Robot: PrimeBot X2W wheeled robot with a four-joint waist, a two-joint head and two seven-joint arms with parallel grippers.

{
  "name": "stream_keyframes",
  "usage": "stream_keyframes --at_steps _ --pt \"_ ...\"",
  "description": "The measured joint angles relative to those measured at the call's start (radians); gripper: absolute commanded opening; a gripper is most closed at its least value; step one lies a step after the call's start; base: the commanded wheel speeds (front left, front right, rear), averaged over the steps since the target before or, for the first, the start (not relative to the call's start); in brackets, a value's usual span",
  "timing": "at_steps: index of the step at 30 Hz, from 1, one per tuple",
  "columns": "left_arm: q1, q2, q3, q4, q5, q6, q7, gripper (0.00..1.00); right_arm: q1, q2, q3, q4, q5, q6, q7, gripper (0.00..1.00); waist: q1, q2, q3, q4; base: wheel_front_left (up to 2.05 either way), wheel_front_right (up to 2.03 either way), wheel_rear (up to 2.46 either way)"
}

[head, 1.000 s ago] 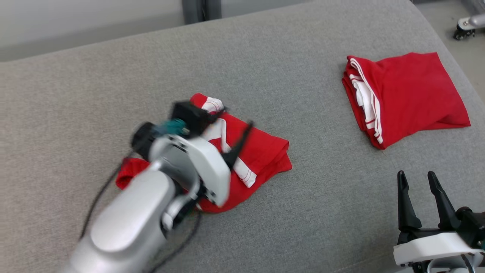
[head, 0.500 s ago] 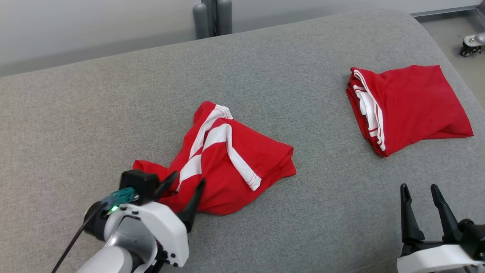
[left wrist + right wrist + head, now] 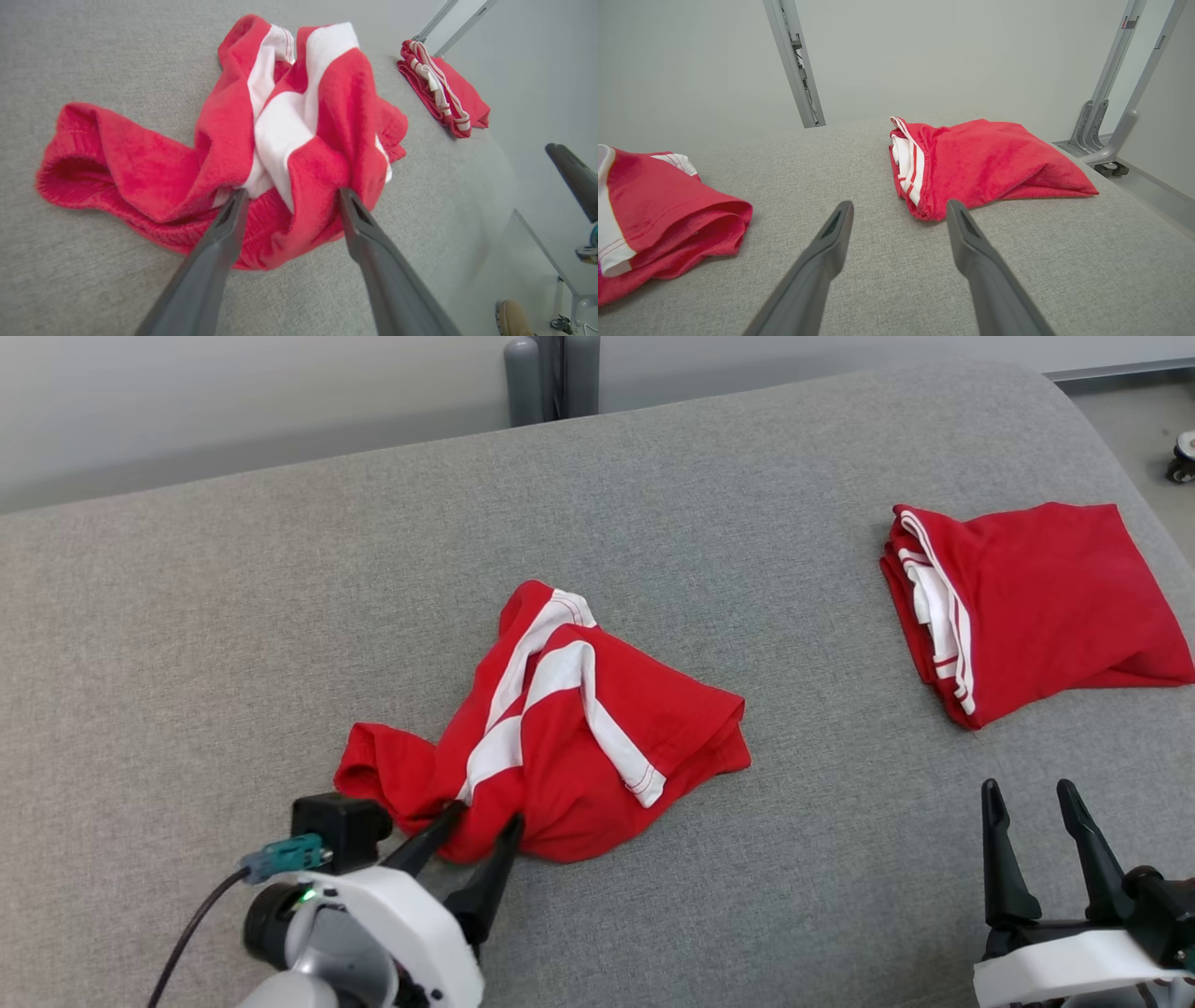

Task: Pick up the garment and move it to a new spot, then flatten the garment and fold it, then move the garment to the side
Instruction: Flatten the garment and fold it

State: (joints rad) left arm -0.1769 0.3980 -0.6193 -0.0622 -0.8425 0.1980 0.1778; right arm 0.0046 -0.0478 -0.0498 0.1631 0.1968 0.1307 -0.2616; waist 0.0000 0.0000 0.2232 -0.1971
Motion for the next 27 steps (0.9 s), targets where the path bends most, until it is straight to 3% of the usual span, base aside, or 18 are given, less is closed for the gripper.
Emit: stream_keyframes --at_steps 1,2,3,4,13,20,24,25,26,27 --pt "-0.01 -0.01 -0.008 0.004 0.0 -0.01 -0.003 0.48 -0.002 0.0 0.001 0.0 0.0 0.0 0.0 1.0 0.0 0.0 0.0 -0.001 0.0 0.0 0.0" --pt "-0.019 -0.02 -0.017 0.01 0.004 -0.02 -0.004 0.34 -0.005 0.0 0.002 0.0 0.0 0.0 0.0 1.0 0.0 0.0 0.0 -0.002 0.0 0.0 0.0" --pt "-0.019 -0.02 -0.017 0.01 0.004 -0.02 -0.004 0.11 -0.005 0.0 0.002 0.0 0.0 0.0 0.0 1.0 0.0 0.0 0.0 -0.002 0.0 0.0 0.0" --pt "-0.026 -0.029 -0.022 0.018 0.007 -0.026 -0.012 0.0 -0.006 -0.001 0.002 0.0 0.0 0.0 0.0 1.0 0.0 0.0 0.0 -0.004 0.0 0.0 0.0" --pt "-0.13 -0.049 -0.052 0.066 0.167 -0.02 -0.132 0.0 0.005 -0.001 0.001 0.008 0.0 0.0 0.0 1.0 0.0 0.0 -0.018 -0.015 0.0 0.0 0.0" --pt "-0.155 -0.001 -0.24 0.066 0.431 0.0 -0.136 0.0 0.015 -0.001 -0.005 0.009 0.002 0.0 0.0 1.0 0.0 0.0 -0.031 -0.014 0.0 0.0 0.0" --pt "-0.111 -0.012 -0.336 0.134 0.479 -0.03 -0.158 0.0 0.022 -0.001 -0.011 0.01 0.003 0.0 0.0 1.0 0.0 0.0 -0.028 -0.002 0.0 0.0 0.0" --pt "-0.1 -0.014 -0.355 0.161 0.481 -0.043 -0.161 0.07 0.022 -0.001 -0.008 0.01 0.003 0.0 0.0 1.0 0.0 0.0 -0.027 0.001 0.0 0.0 0.0" --pt "-0.088 -0.018 -0.363 0.186 0.479 -0.049 -0.174 0.25 0.022 0.0 -0.006 0.012 0.003 0.0 0.0 1.0 0.0 0.0 -0.027 0.004 0.0 0.0 0.0" --pt "-0.078 -0.026 -0.365 0.208 0.469 -0.057 -0.192 0.69 0.022 0.0 -0.008 0.013 0.003 0.0 0.0 1.0 0.0 0.0 -0.027 0.008 0.0 0.0 0.0"
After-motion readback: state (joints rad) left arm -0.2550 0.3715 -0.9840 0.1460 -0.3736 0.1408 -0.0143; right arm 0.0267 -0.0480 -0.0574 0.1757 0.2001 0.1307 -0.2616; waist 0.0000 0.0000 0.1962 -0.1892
